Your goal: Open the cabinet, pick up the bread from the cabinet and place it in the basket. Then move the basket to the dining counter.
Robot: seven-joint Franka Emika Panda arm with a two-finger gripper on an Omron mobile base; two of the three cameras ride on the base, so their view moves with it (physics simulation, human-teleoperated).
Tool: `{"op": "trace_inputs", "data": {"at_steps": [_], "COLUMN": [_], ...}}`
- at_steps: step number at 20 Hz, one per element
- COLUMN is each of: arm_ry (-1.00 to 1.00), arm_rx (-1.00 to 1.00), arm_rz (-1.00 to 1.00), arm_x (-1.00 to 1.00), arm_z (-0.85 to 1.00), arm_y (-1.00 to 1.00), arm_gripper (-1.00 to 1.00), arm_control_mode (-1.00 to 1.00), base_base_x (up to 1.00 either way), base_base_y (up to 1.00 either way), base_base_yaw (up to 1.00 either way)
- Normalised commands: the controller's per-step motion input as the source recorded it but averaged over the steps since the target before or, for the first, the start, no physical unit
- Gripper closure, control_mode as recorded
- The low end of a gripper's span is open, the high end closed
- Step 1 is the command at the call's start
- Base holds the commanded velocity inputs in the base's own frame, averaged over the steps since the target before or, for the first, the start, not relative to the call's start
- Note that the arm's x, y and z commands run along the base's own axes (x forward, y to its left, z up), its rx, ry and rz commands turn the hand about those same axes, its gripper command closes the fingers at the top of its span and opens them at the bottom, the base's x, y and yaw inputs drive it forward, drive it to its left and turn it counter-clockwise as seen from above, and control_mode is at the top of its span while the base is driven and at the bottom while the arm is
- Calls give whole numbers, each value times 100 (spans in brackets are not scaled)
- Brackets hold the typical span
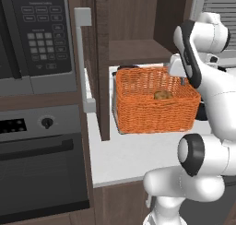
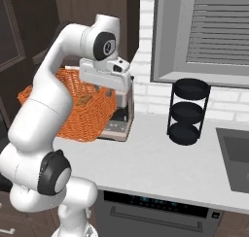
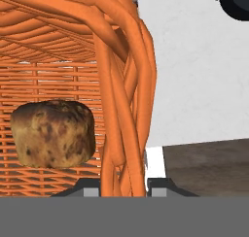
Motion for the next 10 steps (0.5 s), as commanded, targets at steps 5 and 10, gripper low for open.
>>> {"op": "trace_inputs", "data": {"at_steps": [5, 10], "arm_ry": [-6, 0], "arm_rx": [-2, 0], "arm_rz": [0, 0], "arm_x": [-4, 8], "arm_z": [27, 21], "arm_y": [0, 0], "arm_gripper": [100, 100], "arm_control_mode": [-100, -100], "base_base_x": [0, 0], "base_base_y": [0, 0], "base_base_yaw": [0, 0]}}
